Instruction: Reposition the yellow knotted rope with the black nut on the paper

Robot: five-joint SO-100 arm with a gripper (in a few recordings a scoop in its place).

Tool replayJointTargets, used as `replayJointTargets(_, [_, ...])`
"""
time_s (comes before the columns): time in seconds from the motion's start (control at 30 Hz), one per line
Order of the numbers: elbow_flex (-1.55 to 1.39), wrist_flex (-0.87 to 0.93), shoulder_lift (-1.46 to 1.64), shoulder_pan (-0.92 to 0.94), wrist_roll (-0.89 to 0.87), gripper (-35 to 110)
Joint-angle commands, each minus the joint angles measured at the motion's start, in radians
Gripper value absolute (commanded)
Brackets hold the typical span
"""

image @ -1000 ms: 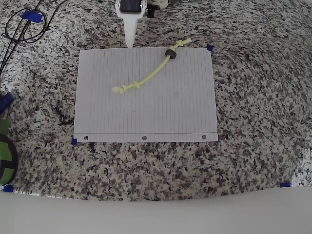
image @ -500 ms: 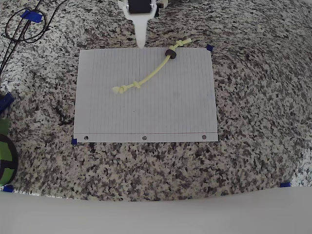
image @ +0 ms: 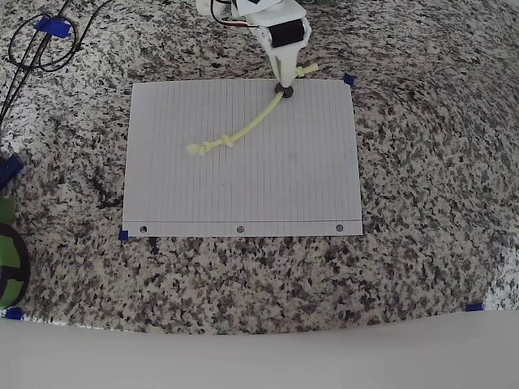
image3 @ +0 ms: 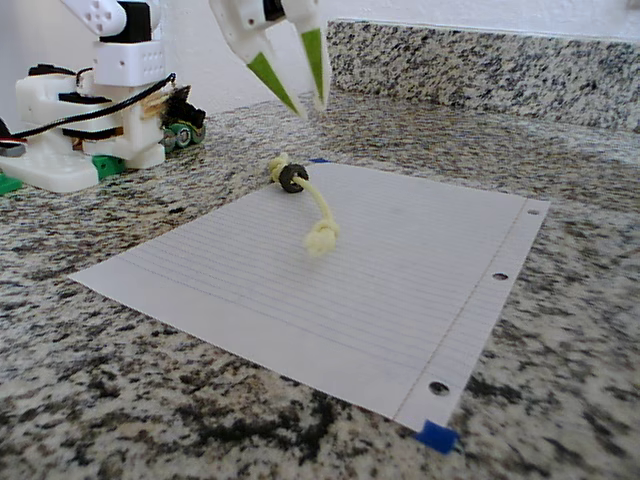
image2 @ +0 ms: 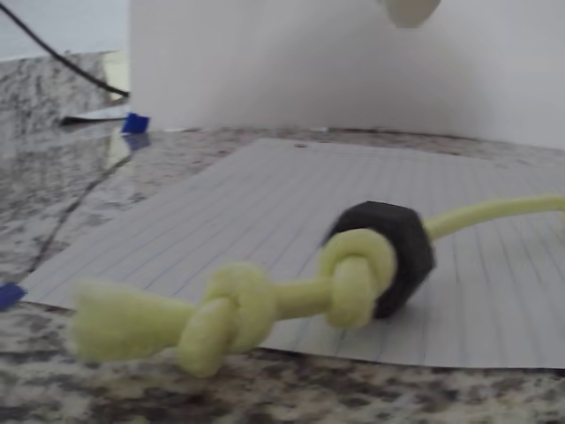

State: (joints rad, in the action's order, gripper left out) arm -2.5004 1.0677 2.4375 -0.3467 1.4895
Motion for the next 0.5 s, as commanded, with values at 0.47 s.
replayJointTargets(0.47, [0.057,0.184,-0.107,-0.161,-0.051,44])
